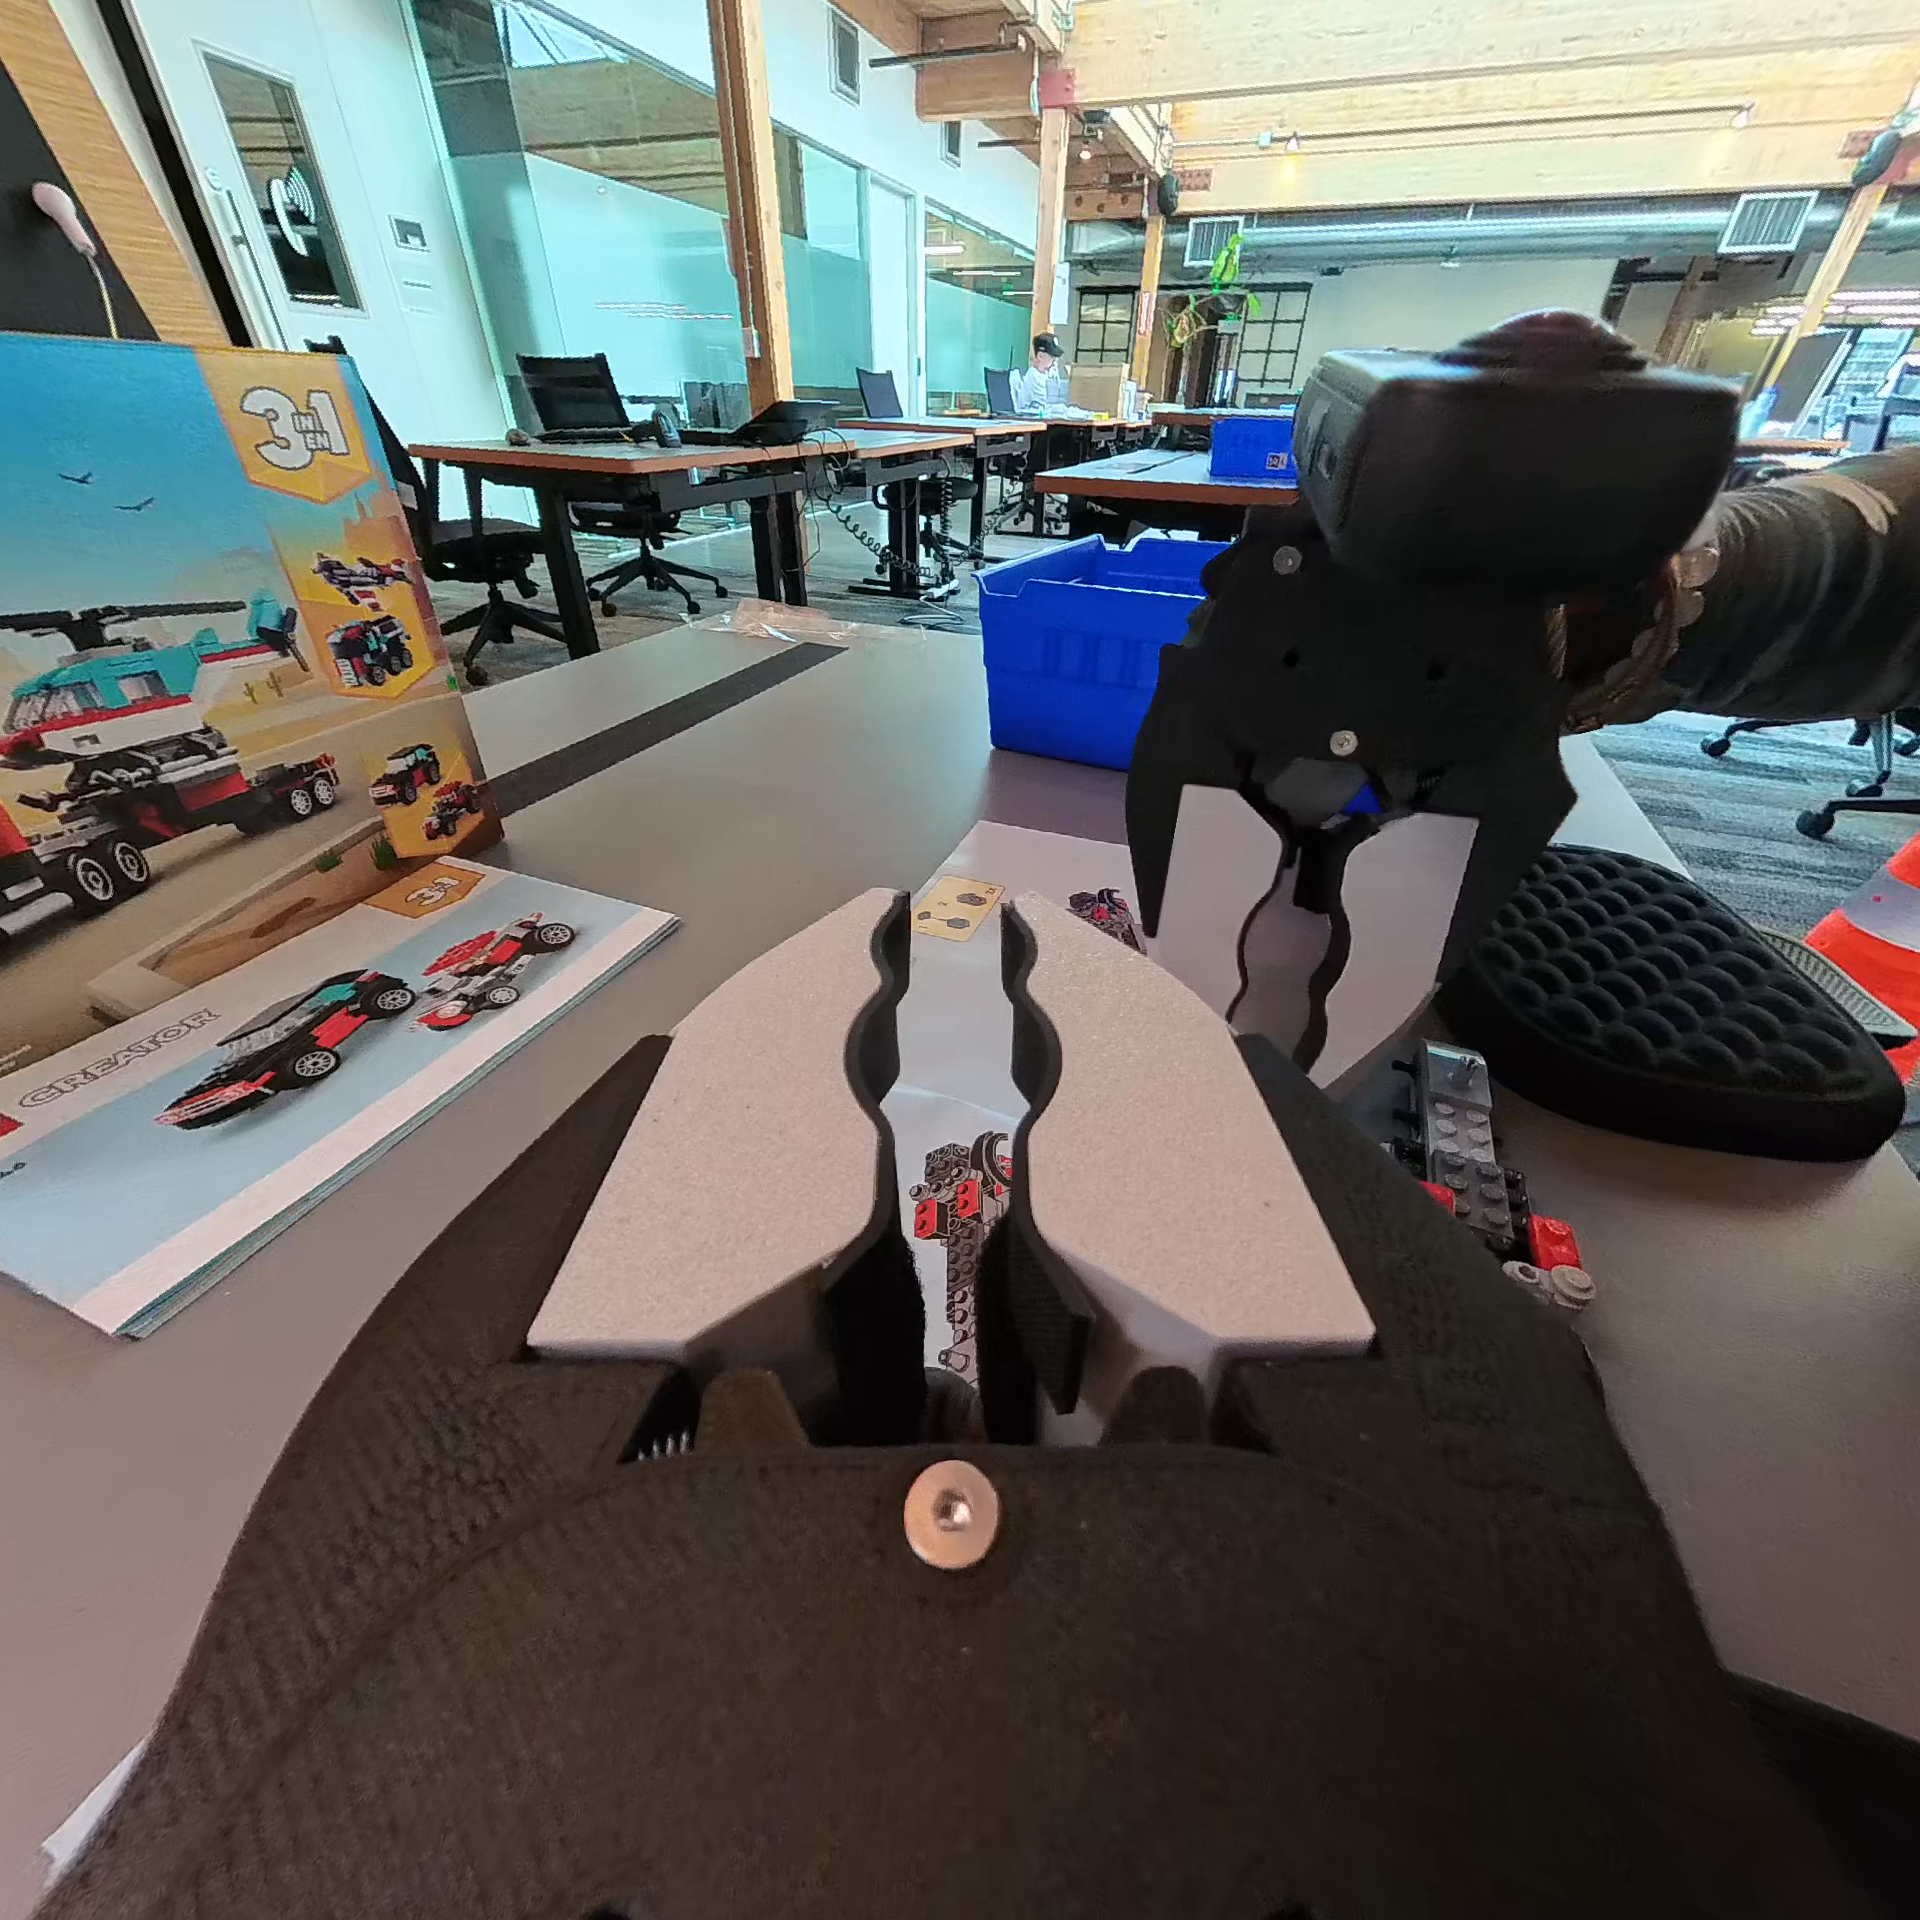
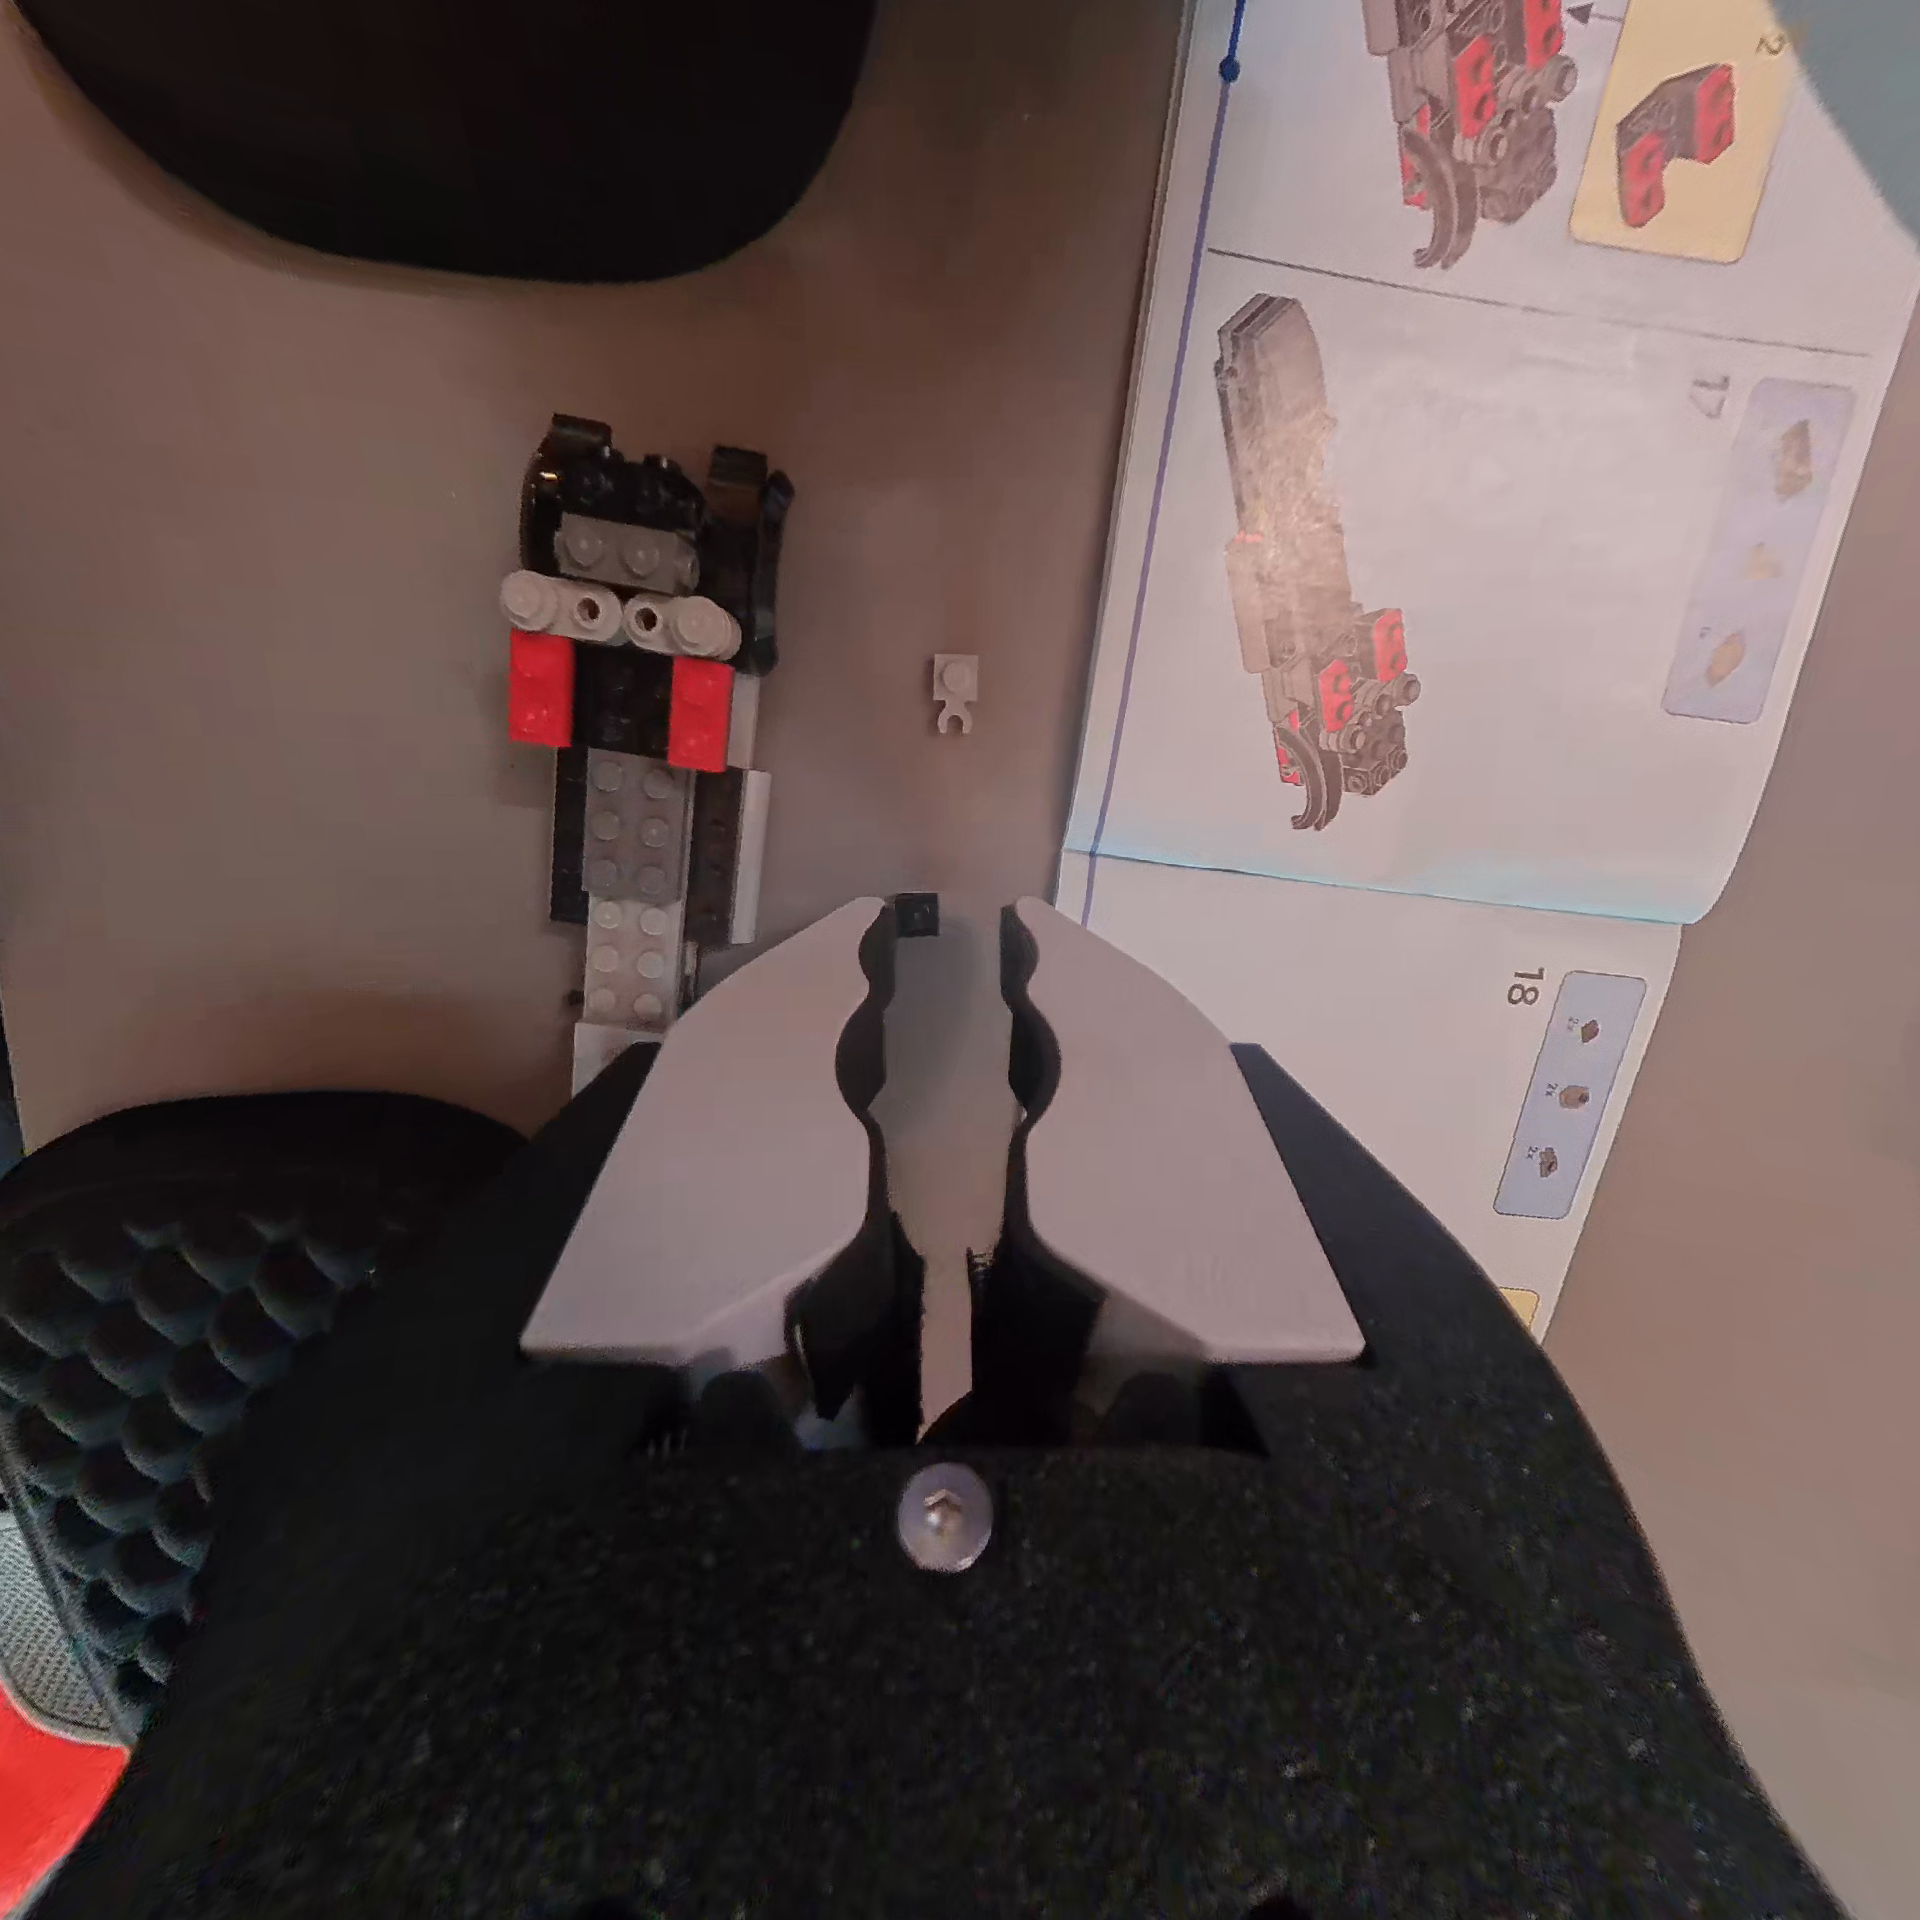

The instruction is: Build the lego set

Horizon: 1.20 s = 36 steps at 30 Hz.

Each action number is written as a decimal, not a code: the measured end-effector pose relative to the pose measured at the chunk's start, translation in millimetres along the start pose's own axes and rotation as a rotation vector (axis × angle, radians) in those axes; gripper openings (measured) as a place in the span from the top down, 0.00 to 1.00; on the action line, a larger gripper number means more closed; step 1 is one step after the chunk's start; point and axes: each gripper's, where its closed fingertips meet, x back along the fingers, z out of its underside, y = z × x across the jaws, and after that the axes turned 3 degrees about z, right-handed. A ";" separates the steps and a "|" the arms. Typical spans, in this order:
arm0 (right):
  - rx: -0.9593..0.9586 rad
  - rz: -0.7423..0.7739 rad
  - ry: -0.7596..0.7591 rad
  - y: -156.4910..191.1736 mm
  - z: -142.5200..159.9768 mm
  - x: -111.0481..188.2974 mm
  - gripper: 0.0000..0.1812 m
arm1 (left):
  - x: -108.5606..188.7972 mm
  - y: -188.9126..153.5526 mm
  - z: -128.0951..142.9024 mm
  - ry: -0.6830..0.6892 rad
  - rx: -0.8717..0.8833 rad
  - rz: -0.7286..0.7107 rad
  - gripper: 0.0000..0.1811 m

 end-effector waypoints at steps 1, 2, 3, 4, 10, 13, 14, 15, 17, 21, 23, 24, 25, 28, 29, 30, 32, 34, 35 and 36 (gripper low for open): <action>-0.009 -0.001 -0.001 -0.5 0.5 0.6 0.88 | 0.2 0.3 -0.1 -0.001 0.000 -0.001 0.91; -0.017 -0.003 0.002 -1.1 1.5 0.9 0.87 | 0.4 0.6 -0.2 -0.002 0.001 -0.003 0.91; -0.022 -0.007 0.001 -1.0 2.3 0.9 0.87 | 0.5 0.8 -0.2 -0.002 0.001 -0.003 0.91; -0.024 -0.016 0.000 -0.2 3.1 1.0 0.86 | 0.6 0.9 -0.2 -0.002 0.002 -0.004 0.91; -0.025 -0.028 0.018 3.2 11.7 -4.4 0.86 | -0.3 -0.1 0.1 -0.002 0.003 0.001 0.91; -0.025 -0.036 0.005 7.1 11.3 -7.6 0.86 | -0.3 -0.4 -0.6 -0.006 0.005 0.003 0.91; -0.028 -0.036 0.005 7.2 11.5 -7.8 0.86 | -0.1 -0.2 -0.7 -0.007 0.006 0.003 0.91; -0.032 -0.035 0.002 7.3 11.5 -7.5 0.85 | -0.1 -0.1 -0.8 -0.008 0.007 0.003 0.91; -0.044 -0.042 -0.019 7.2 8.7 -4.5 0.85 | 0.1 0.1 -1.1 -0.010 0.008 0.002 0.91; -0.086 -0.030 -0.177 0.1 -18.9 5.1 0.90 | 1.9 4.2 -4.0 -0.025 0.006 -0.028 0.91; -0.109 -0.039 -0.235 -0.3 -29.0 0.5 0.92 | 4.2 8.3 -5.7 -0.038 0.013 -0.050 0.91; -0.104 -0.031 -0.230 -1.1 -28.3 -4.5 0.92 | 5.3 9.8 -6.4 -0.045 0.022 -0.056 0.91; -0.094 -0.020 -0.220 -2.2 -26.8 -9.3 0.92 | 6.0 10.9 -7.2 -0.052 0.032 -0.058 0.91; -0.080 -0.022 -0.223 -0.9 -28.8 -16.4 0.92 | 6.5 11.8 -7.7 -0.060 0.047 -0.058 0.91; -0.073 -0.026 -0.226 0.2 -30.3 -17.5 0.92 | 6.0 11.5 -7.2 -0.056 0.045 -0.057 0.91; -0.063 -0.020 -0.224 -0.2 -31.3 -18.6 0.92 | 5.6 10.9 -6.8 -0.053 0.041 -0.055 0.91; -0.041 -0.010 -0.215 -1.0 -33.2 -21.1 0.92 | 4.9 10.1 -6.7 -0.050 0.038 -0.051 0.91; -0.027 -0.015 -0.207 -0.6 -34.7 -23.9 0.92 | 4.9 10.1 -6.3 -0.049 0.038 -0.051 0.91; -0.021 -0.014 -0.205 -0.8 -35.1 -25.2 0.92 | 5.1 10.5 -6.2 -0.049 0.039 -0.052 0.91; -0.014 -0.013 -0.201 -1.0 -34.8 -26.4 0.93 | 5.3 10.8 -6.4 -0.050 0.041 -0.053 0.91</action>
